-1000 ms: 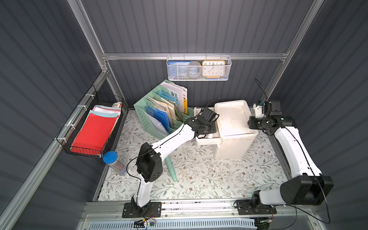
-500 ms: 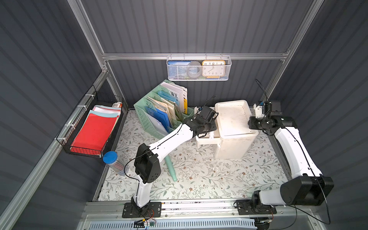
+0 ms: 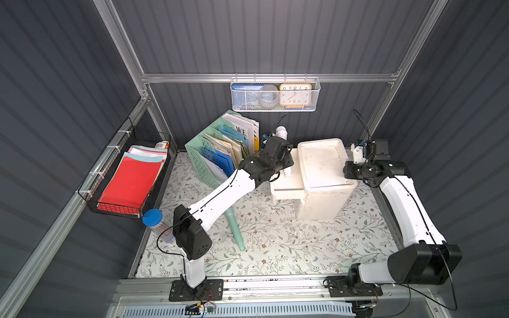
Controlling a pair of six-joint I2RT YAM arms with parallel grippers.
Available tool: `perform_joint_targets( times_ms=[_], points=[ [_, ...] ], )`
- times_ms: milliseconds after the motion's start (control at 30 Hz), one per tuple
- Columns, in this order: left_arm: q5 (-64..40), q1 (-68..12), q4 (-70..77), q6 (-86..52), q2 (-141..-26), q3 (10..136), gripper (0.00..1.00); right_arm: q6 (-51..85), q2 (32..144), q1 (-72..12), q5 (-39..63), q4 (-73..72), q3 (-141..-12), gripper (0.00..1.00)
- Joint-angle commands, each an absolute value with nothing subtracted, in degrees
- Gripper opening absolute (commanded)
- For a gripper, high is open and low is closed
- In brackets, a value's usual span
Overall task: Take the microphone out of the drawer
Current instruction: Pick up the microphone from the drawer, then place the microphone at the center of the board.
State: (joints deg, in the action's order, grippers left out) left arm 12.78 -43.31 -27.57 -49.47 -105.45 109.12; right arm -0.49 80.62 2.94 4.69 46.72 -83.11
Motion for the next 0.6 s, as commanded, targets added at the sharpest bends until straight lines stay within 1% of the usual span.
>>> perform_joint_targets(
  times_ms=[0,367,467,567],
  points=[
    [15.41,-43.42,-26.82,-47.17,-102.82,108.15,0.21,4.24,81.04,2.28,12.61,52.51,-80.22,0.06],
    [23.74,-42.72,-32.81,-41.79,-93.95,101.12,0.21,4.25,80.95,2.28,12.74,52.48,-80.02,0.06],
    [23.87,-41.58,-33.92,-43.05,-89.90,95.12,0.21,4.37,81.13,2.29,12.83,52.41,-80.02,0.06],
    [22.49,-39.47,-33.84,-46.91,-85.07,86.45,0.21,4.41,81.51,2.28,13.51,52.45,-80.22,0.06]
  ],
)
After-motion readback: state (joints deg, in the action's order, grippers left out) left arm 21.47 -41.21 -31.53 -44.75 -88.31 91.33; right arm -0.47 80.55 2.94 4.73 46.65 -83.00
